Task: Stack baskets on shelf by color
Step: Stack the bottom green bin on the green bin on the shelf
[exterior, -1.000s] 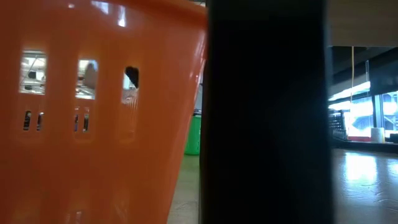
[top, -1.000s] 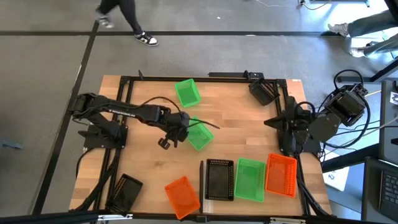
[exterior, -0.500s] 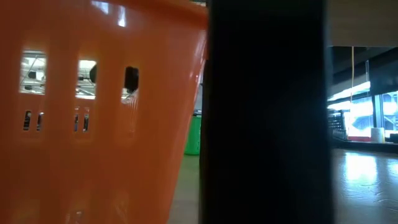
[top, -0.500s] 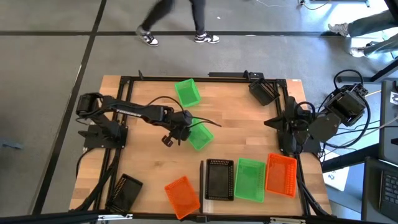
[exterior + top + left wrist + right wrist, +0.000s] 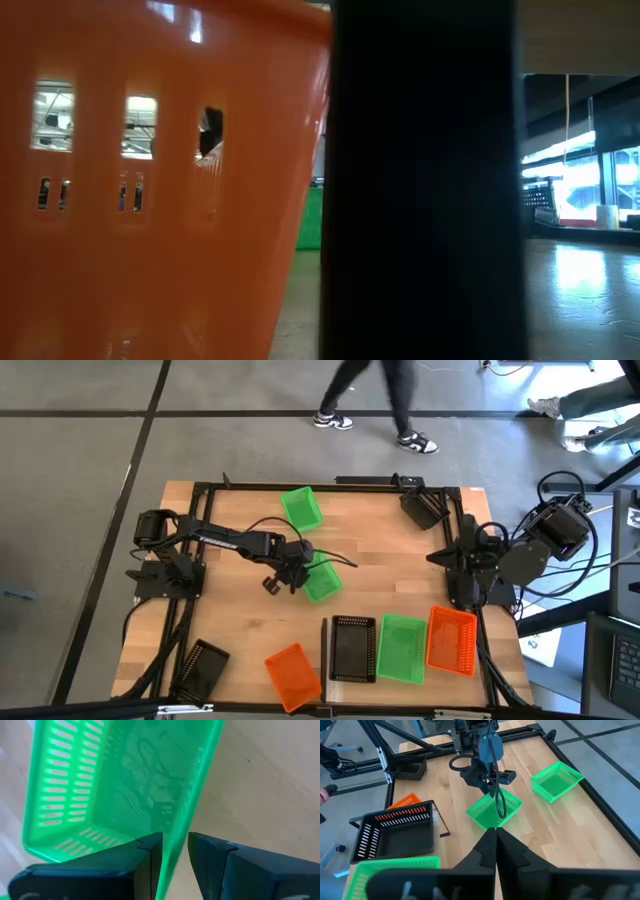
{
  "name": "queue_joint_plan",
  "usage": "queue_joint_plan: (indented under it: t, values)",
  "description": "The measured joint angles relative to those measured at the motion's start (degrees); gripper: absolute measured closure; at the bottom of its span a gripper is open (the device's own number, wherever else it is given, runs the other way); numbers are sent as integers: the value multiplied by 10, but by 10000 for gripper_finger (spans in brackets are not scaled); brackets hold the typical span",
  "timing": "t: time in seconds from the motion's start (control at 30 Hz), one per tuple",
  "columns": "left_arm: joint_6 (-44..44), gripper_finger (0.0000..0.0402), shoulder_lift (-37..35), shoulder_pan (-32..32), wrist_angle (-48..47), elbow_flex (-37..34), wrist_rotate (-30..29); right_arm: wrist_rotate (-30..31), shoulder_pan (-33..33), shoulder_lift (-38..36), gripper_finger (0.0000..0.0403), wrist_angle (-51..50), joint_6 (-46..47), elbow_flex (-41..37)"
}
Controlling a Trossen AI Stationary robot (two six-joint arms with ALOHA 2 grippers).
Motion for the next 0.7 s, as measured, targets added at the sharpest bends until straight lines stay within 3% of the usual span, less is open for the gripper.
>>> queue_joint_plan:
  t: [0.23, 0.43, 0.7]
  values:
    - [-8, 317, 8, 6, 17, 1, 5, 0, 0, -4, 402, 0, -1, 0]
    - [-110, 317, 7, 6, 17, 0, 7, 0, 0, -4, 402, 0, 0, 0]
    - [-93, 317, 13, 6, 23, 1, 43, 0, 0, -4, 402, 1, 1, 0]
